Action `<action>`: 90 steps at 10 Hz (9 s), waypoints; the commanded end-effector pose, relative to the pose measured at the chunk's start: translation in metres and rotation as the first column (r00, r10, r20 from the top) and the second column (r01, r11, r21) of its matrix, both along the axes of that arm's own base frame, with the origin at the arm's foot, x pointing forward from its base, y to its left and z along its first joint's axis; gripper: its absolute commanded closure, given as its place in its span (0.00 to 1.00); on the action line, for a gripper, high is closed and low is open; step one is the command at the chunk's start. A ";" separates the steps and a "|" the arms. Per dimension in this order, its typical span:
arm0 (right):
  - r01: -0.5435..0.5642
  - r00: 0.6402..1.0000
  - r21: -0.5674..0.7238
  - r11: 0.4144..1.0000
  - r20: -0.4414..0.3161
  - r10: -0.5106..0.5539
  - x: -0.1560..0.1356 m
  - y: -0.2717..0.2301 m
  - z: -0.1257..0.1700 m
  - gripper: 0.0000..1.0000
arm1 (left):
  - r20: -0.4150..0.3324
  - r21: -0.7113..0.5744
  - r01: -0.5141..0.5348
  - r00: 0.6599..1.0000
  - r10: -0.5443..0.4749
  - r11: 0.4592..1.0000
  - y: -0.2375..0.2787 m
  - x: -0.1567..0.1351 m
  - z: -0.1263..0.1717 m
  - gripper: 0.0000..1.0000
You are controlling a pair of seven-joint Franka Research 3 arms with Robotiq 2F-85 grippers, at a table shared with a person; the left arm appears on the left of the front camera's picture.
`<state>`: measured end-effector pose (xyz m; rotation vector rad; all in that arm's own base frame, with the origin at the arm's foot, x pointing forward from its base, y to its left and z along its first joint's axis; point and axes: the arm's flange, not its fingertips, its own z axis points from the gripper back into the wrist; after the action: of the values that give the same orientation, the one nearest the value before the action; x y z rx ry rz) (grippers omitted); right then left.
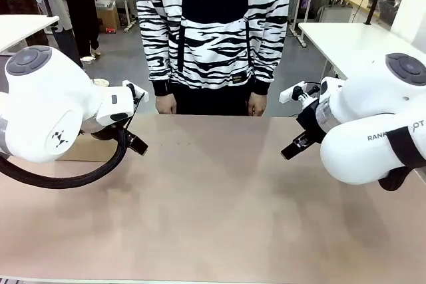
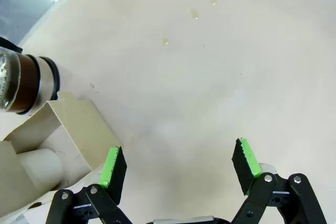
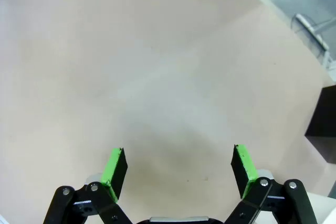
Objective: Pour a drink into a cup and package it in a carrier.
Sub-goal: Pick up the 600 ml Paper Cup and place it in the middle top area of the table, then when a person places the Paper Cup Lid on the 600 ml Paper Cup , lift the 600 ml Paper Cup.
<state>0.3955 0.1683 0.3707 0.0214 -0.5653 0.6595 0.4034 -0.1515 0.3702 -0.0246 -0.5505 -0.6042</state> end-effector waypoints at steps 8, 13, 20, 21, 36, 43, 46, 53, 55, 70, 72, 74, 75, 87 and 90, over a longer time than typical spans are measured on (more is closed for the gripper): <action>-0.009 0.992 -0.011 1.000 0.123 0.010 0.027 -0.023 0.085 0.00 | 0.000 0.000 0.001 1.000 -0.001 1.000 0.000 0.000 0.000 0.00; -0.338 0.913 0.285 0.897 0.332 0.238 -0.004 -0.219 0.196 0.00 | 0.000 0.000 0.001 1.000 -0.001 1.000 0.000 0.000 0.000 0.00; -0.472 0.841 0.290 0.833 0.432 0.326 -0.024 -0.299 0.142 0.00 | 0.000 0.000 0.001 1.000 -0.001 1.000 0.000 0.000 0.000 0.00; -0.472 0.841 0.290 0.833 0.432 0.326 -0.024 -0.299 0.142 0.00 | 0.000 0.000 0.001 1.000 -0.001 1.000 0.000 0.000 0.000 0.00; -0.565 0.785 0.530 0.632 0.581 0.215 -0.031 -0.331 -0.063 0.00 | 0.000 0.000 0.001 1.000 -0.001 1.000 0.000 0.000 0.000 0.00; -0.568 0.792 0.605 0.558 0.586 0.172 0.011 -0.310 -0.119 0.00 | 0.000 0.000 0.001 1.000 -0.001 1.000 0.000 0.000 0.000 0.00; -0.582 0.782 0.613 0.535 0.602 0.161 0.029 -0.296 -0.127 0.00 | 0.000 0.000 0.001 1.000 -0.001 1.000 0.000 0.000 0.000 0.00; -0.618 0.775 0.639 0.457 0.591 0.222 0.051 -0.259 -0.144 0.00 | 0.000 0.000 0.001 1.000 -0.001 1.000 0.000 0.000 0.000 0.00; -0.625 0.766 0.625 0.467 0.606 0.213 0.053 -0.263 -0.147 0.20 | 0.000 0.000 0.001 1.000 -0.001 1.000 0.000 0.000 0.000 0.00; -0.552 0.816 0.681 0.482 0.560 0.143 0.168 -0.018 -0.045 0.19 | 0.000 0.000 0.001 1.000 -0.001 1.000 0.000 0.000 0.000 0.00; -0.544 0.815 0.671 0.504 0.566 0.126 0.200 0.007 -0.065 0.19 | 0.000 0.000 0.001 1.000 -0.001 1.000 0.000 0.000 0.000 0.00; -0.521 0.826 0.690 0.503 0.555 0.095 0.219 0.017 -0.087 0.19 | 0.000 0.000 0.001 1.000 -0.001 1.000 0.000 0.000 0.000 0.00; -0.517 0.829 0.700 0.493 0.553 0.084 0.221 0.017 -0.095 0.19 | 0.000 0.000 0.001 1.000 -0.001 1.000 0.000 0.000 0.000 0.00; -0.515 0.839 0.711 0.478 0.532 0.114 0.219 0.013 -0.106 0.19 | 0.000 0.000 0.001 1.000 -0.001 1.000 0.000 0.000 0.000 0.00; -0.515 0.839 0.711 0.478 0.532 0.114 0.219 0.013 -0.106 0.19 | 0.000 0.000 0.001 1.000 -0.001 1.000 0.000 0.000 0.000 0.00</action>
<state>0.6134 0.1794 0.2625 0.9761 -1.2999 0.7179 0.4037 -0.1514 0.3698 -0.0223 -0.5495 -0.6039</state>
